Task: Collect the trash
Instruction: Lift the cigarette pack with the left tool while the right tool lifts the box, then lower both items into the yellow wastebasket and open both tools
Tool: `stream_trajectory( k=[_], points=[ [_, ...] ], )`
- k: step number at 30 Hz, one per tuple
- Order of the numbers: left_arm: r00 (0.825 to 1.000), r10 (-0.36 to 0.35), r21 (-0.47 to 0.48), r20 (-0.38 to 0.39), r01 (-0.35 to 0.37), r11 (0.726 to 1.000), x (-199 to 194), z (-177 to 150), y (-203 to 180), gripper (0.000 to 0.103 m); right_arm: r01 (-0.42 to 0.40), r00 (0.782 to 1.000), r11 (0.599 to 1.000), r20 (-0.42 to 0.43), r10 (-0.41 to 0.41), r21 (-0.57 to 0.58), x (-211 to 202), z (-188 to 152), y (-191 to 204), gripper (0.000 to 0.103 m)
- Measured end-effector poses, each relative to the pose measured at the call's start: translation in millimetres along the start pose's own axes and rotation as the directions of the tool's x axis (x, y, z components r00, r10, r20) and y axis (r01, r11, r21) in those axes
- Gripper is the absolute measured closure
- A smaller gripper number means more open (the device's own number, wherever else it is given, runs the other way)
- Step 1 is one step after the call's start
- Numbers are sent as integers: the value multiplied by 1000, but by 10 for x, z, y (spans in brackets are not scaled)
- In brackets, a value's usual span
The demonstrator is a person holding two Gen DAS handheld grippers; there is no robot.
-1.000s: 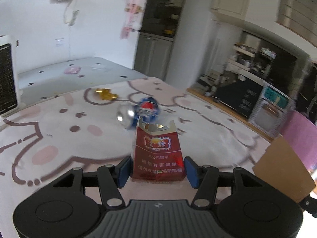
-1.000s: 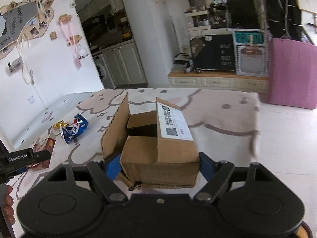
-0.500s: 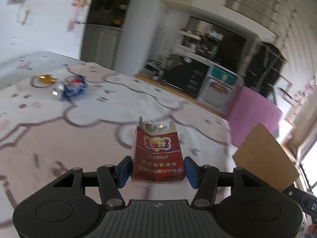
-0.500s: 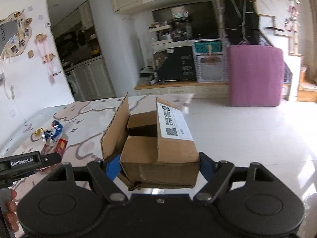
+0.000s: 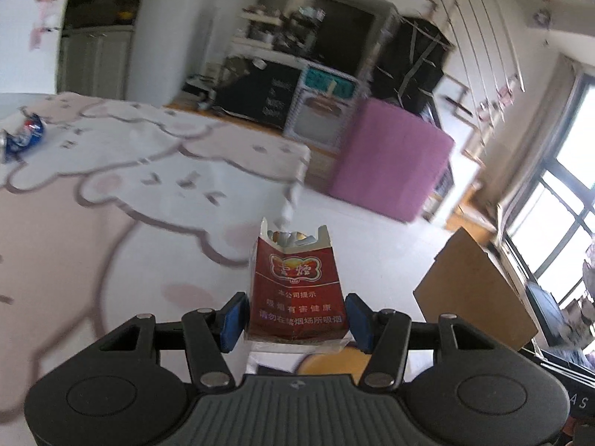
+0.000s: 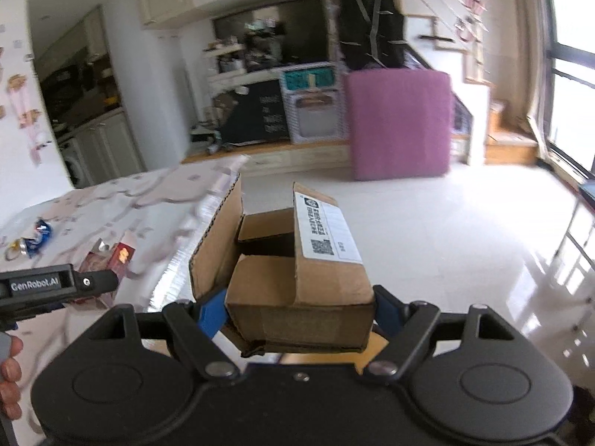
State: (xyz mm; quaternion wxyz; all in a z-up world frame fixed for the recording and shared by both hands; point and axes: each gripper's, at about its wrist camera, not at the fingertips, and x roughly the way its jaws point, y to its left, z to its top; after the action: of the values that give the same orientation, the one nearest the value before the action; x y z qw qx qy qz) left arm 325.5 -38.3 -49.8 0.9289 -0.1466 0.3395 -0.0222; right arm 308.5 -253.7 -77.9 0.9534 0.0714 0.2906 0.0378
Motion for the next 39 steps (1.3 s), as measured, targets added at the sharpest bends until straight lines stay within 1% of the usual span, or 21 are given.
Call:
stream_trajectory(
  k=[5,7,9,12,16,21,24,28,30,32,34,36,39],
  points=[
    [996,-29,24,-89,32,999,294,-188,-212,46,66,996,996,-65,-62,61,95,-202,-368,23],
    [990,-39,42,-133,45,998,438,-293,-296,46,83,993,993,-90,-75,79,160,-277,-497,23],
    [981,-50,63,-189,62,996,632,-396,-385,46,95,990,990,-116,-83,102,237,-355,-612,23],
    [959,-59,76,-278,83,994,984,-543,-482,46,111,984,985,-154,-91,134,350,-442,-786,23],
    [921,-75,79,-382,114,990,1501,-621,-606,46,126,972,976,-220,-85,180,506,-574,-997,23],
    [883,-78,90,-462,134,987,2058,-647,-720,46,161,953,953,-292,-82,257,776,-677,-1240,23],
    [861,-59,129,-506,143,981,2269,-753,-771,46,148,937,940,-347,-34,308,1017,-724,-1323,22],
    [827,-21,135,-562,117,984,2463,-923,-694,46,128,907,929,-420,33,348,1475,-782,-1306,22],
    [819,-4,126,-574,94,988,2514,-996,-624,46,118,890,926,-451,62,358,1731,-798,-1285,22],
    [805,1,131,-593,95,987,2537,-1065,-589,46,96,868,922,-485,107,376,2032,-814,-1269,22],
    [781,1,130,-625,102,986,2591,-1127,-548,46,85,836,926,-532,135,369,2348,-833,-1248,22],
    [752,-5,118,-659,110,987,2653,-1188,-524,46,88,806,936,-577,134,340,2624,-857,-1202,22],
    [708,-24,89,-706,122,989,2742,-1267,-483,46,107,773,945,-624,117,310,2919,-888,-1158,22]
  ],
)
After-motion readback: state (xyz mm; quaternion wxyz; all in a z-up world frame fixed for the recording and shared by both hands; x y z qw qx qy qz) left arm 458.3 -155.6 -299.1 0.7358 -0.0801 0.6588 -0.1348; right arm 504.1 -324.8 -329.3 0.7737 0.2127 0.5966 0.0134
